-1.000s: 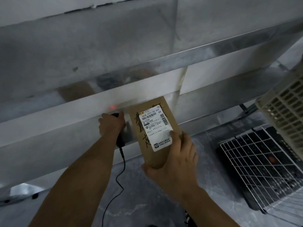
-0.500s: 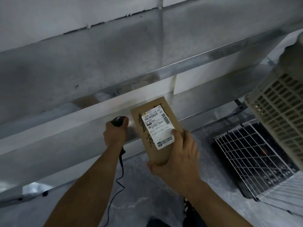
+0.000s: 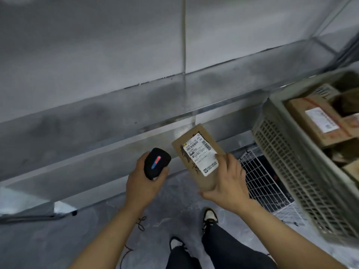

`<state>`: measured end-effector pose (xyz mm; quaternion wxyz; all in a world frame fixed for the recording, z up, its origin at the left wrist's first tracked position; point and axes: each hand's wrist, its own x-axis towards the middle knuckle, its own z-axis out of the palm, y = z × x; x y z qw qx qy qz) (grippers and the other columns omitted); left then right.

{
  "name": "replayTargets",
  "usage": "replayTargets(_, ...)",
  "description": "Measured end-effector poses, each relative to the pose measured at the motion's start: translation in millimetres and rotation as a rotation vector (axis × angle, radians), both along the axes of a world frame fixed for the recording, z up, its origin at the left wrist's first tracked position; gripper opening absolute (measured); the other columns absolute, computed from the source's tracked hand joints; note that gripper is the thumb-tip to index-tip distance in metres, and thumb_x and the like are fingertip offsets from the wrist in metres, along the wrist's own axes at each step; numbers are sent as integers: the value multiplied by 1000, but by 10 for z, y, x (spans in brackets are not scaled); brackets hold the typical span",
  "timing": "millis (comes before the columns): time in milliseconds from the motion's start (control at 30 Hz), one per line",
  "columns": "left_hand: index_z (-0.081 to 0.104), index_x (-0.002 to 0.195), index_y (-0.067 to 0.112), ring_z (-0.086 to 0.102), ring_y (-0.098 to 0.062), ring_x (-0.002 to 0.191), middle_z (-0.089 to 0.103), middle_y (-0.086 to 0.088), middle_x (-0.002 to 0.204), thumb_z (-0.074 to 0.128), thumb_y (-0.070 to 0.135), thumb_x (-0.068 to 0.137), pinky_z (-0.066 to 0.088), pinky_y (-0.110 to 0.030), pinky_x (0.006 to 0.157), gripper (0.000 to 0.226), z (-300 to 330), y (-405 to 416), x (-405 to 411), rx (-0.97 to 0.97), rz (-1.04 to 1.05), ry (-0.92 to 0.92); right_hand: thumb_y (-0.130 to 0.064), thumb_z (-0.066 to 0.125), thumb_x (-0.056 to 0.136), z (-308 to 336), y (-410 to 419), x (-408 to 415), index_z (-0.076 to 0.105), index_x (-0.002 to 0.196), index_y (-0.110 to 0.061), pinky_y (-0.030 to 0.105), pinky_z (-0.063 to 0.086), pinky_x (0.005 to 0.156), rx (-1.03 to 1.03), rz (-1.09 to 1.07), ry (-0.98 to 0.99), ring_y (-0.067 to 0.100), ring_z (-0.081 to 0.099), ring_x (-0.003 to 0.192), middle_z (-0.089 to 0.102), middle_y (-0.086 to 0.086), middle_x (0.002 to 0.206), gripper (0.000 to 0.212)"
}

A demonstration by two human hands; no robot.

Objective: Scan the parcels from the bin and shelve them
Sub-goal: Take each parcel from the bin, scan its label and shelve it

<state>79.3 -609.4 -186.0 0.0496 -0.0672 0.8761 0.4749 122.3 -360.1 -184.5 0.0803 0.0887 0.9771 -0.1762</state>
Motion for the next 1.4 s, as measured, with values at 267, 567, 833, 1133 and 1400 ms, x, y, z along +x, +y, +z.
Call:
replayTargets(267,58,125,43,69,4,94,69,32,105,81,57,70,54,-15,81,61,1146,-41,373,32,-218,156,-81,66,55,842,169,156,27,153,-17,52,29,114,138,156,136,36,23,143,18,16,159,123)
replayTargets(567,54,117,55,68,4,96,68,35,105,80,49,73,53,-12,79,52,1538,187,508,34,-198,260,-81,68,56,1050,299,189,20,154,-18,52,25,118,153,229,211,36,19,145,15,18,161,126)
replayTargets(833,61,125,42,69,5,97,70,34,106,78,54,71,50,-9,80,58,1639,326,533,61,-116,273,-79,67,54,1063,379,92,27,152,-16,52,31,115,92,247,266,36,26,143,20,18,158,123)
replayTargets(1133,60,123,39,67,8,97,68,36,106,72,66,64,48,-6,78,66,1709,-218,758,90,339,351,-80,67,55,1051,-53,-222,30,151,-18,56,32,112,-168,390,384,39,26,143,22,19,159,121)
replayTargets(1400,62,121,42,71,-2,92,73,25,103,79,68,67,57,-33,82,63,1744,-1125,1522,4,888,395,-76,73,52,1241,-1256,-311,33,148,-14,62,39,107,-417,741,423,42,35,138,30,21,153,121)
